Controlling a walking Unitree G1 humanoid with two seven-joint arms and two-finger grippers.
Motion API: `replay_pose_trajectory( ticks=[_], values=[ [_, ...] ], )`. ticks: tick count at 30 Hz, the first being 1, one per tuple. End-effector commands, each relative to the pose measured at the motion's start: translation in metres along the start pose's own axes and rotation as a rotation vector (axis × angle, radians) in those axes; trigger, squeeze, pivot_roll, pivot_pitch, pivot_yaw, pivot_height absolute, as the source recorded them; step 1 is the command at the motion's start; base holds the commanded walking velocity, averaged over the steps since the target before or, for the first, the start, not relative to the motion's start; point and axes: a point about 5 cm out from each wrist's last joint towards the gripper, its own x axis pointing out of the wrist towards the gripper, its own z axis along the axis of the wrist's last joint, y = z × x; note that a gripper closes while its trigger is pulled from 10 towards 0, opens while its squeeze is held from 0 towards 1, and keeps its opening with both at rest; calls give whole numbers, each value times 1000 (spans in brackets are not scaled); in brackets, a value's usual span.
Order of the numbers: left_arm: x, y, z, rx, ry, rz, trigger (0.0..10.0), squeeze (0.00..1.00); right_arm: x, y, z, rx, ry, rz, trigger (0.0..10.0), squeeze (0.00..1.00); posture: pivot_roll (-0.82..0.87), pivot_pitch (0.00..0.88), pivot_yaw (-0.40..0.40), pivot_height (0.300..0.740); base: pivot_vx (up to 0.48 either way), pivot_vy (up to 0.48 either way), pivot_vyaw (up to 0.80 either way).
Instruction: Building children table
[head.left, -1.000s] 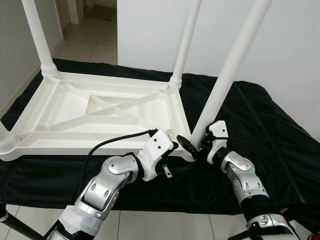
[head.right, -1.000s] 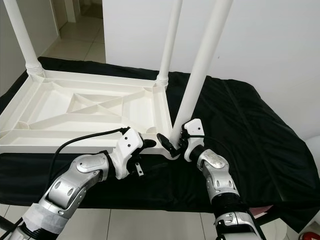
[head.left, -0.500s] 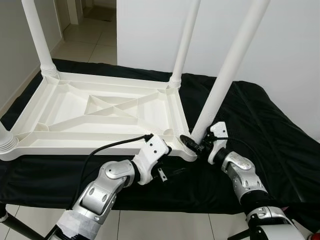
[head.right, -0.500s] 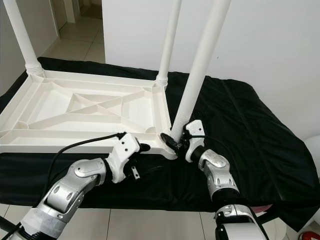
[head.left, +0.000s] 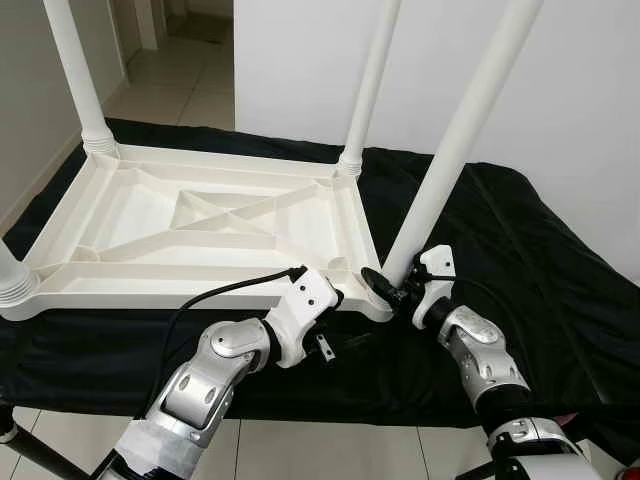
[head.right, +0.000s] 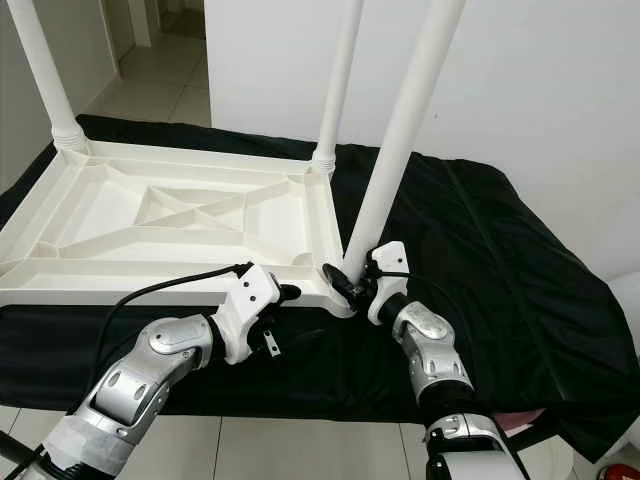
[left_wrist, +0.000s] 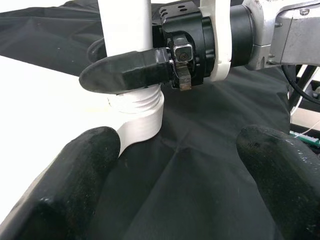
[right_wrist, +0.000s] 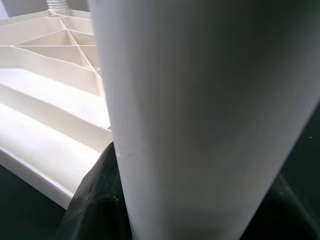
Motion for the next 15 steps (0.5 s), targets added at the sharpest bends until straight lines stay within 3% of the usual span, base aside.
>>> replay_pose_trajectory(
  ticks=[1,7,8,9,13,15],
  values=[
    [0,5,0,8,5,78,10000,0,-7,-8,-10,-7,66,-83,10000,0,5,0,-98,740,0,0,0],
    [-4,7,-2,9,13,89,10000,0,-5,7,-11,52,68,-234,10000,0,12,0,-97,740,0,0,0],
    [-5,8,-1,13,14,91,10000,0,-4,18,-10,109,59,-330,10000,0,11,0,-99,740,0,0,0],
    [-5,8,-1,13,14,91,10000,0,-4,18,-10,109,59,-330,10000,0,11,0,-99,740,0,0,0],
    [-4,11,0,21,12,92,10000,0,-12,34,-1,124,21,-608,10000,0,14,0,-113,740,0,0,0],
    [-4,11,1,24,10,92,10000,0,-13,39,0,128,21,-644,10000,0,14,0,-113,740,0,0,0]
  ],
)
